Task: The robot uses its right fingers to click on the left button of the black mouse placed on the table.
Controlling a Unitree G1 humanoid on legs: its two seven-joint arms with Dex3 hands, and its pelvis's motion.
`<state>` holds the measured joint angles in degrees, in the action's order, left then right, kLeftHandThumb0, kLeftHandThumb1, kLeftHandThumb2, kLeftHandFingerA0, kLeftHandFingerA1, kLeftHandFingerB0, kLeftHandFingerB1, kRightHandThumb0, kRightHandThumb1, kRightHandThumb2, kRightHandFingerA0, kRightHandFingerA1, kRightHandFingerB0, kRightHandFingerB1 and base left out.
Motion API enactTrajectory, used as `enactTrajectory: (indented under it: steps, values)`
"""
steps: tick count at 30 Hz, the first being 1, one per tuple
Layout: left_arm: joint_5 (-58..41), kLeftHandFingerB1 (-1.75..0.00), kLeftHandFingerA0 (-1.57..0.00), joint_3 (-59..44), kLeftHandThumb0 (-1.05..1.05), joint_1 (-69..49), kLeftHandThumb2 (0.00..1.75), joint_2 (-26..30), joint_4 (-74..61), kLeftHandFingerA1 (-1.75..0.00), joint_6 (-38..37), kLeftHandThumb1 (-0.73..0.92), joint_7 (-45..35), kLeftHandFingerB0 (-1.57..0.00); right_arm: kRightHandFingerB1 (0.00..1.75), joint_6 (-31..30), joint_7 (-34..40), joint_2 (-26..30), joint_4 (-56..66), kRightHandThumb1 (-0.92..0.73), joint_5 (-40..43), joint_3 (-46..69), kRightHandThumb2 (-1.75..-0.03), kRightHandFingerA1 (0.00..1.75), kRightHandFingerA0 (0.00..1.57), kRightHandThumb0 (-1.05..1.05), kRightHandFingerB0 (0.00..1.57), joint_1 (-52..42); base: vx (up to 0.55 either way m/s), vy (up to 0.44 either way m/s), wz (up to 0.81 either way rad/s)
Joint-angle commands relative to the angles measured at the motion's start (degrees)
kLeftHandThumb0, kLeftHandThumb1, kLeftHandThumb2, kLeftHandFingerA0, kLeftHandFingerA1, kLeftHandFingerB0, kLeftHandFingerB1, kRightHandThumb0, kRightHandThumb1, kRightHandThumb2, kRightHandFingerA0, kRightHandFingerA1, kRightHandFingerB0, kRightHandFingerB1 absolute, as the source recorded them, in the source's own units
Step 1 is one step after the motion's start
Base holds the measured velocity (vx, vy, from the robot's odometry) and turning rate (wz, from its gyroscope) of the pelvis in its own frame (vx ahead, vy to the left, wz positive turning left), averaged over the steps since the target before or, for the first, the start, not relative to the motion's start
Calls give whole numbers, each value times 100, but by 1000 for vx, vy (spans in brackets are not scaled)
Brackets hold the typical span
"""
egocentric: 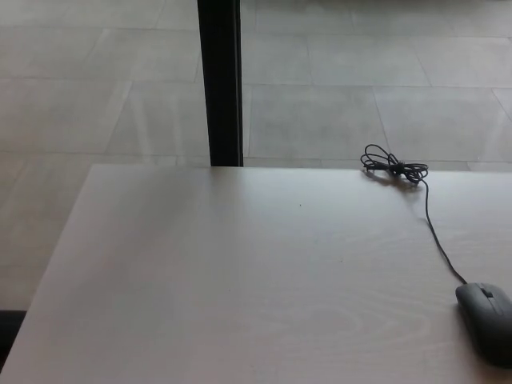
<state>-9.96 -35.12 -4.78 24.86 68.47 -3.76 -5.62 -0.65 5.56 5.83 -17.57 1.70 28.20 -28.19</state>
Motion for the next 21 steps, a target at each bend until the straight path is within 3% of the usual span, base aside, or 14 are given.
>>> enactTrajectory:
  steps: [1, 3, 4, 5, 8, 9, 11, 14, 15, 16, 17, 18, 19, 21]
  values:
    - [-634, -57, -79, -476, -45, 170, 56, 226, 227, -91, 113, 54, -1, -63, 33, -683, 329, -200, 438, -70, 637, 561, -60, 41, 53, -35, 38, -51, 0, 0, 0]
    - [-503, -62, -78, -409, -56, 223, 87, 250, 313, -87, 124, 49, 223, -49, 33, -888, 371, -208, 400, -72, 759, 781, -61, 42, 53, -35, 37, 7, 0, 0, 0]
    - [-395, -51, -74, -300, -60, 193, 60, 267, 332, -98, 59, 65, 189, -45, 33, -1040, 462, -299, 480, -72, 1066, 1041, -62, 41, 49, -35, 38, 72, 0, 0, 0]
    - [-402, -59, -56, -283, -64, 169, 93, 269, 323, -82, 33, 56, 103, -40, 34, -1158, 571, -312, 483, -72, 1165, 1206, -62, 41, 49, -37, 40, 142, 0, 0, 0]
    - [-375, -43, -46, -204, -70, 139, 65, 299, 319, -63, 88, 85, 6, -33, 33, -1286, 629, -243, 302, -74, 1417, 1598, -62, 40, 46, -42, 39, 361, 0, 0, 0]
    - [-412, -40, -41, -214, -80, 115, 71, 295, 291, -66, 137, 92, -71, -25, 46, -1316, 671, -153, 271, -66, 1475, 1746, -90, 58, 54, -55, 33, 425, 0, 0, 0]
    - [-423, -40, -35, -180, -85, 86, 78, 296, 246, -59, 186, 92, -96, -23, 32, -1521, 811, -70, 215, -79, 1583, 2003, -64, 123, 61, -56, 32, 606, 0, 0, 0]
    - [-377, -42, -30, -128, -90, 83, 88, 278, 193, -57, 193, 85, 139, -22, 33, -2053, 1184, 31, 585, -82, 1514, 2220, -65, 135, 75, -59, 35, 821, 0, 0, 0]
    - [-389, -41, -35, -138, -88, 100, 80, 282, 228, -60, 195, 92, 171, -24, 32, -2195, 1306, 1, 818, -83, 1611, 2331, -66, 135, 62, -61, 33, 908, 0, 0, 0]
    - [-366, -48, -32, -104, -87, 87, 117, 293, 211, -62, 208, 82, 169, -16, 33, -2328, 1417, 128, 951, -87, 1654, 2438, -66, 83, 66, -64, 34, 1090, 0, 0, 0]
    - [-347, -41, -40, -79, -89, 81, 82, 287, 187, -64, 191, 92, 201, -26, 53, -2466, 1513, 206, 1002, -71, 1661, 2512, -107, 94, 78, -61, 38, 1212, 0, 0, 0]
    - [-343, -41, -40, -65, -89, 83, 82, 291, 176, -64, 186, 92, 217, -26, 53, -2547, 1550, 220, 1032, -71, 1650, 2556, -107, 94, 78, -61, 38, 1270, 0, 0, 0]
    - [-478, -40, -31, -181, -87, 102, 80, 263, 180, -62, 177, 92, 173, -28, 37, -2573, 1613, 330, 1149, -88, 1570, 2563, -66, 85, 71, -65, 45, 1390, 0, 0, 0]
    - [-520, -42, -30, -216, -87, 112, 78, 242, 190, -59, 87, 92, 135, -28, 31, -2485, 1505, 581, 1301, -92, 1406, 2490, -68, 104, 74, -63, 25, 1551, 0, 0, 0]
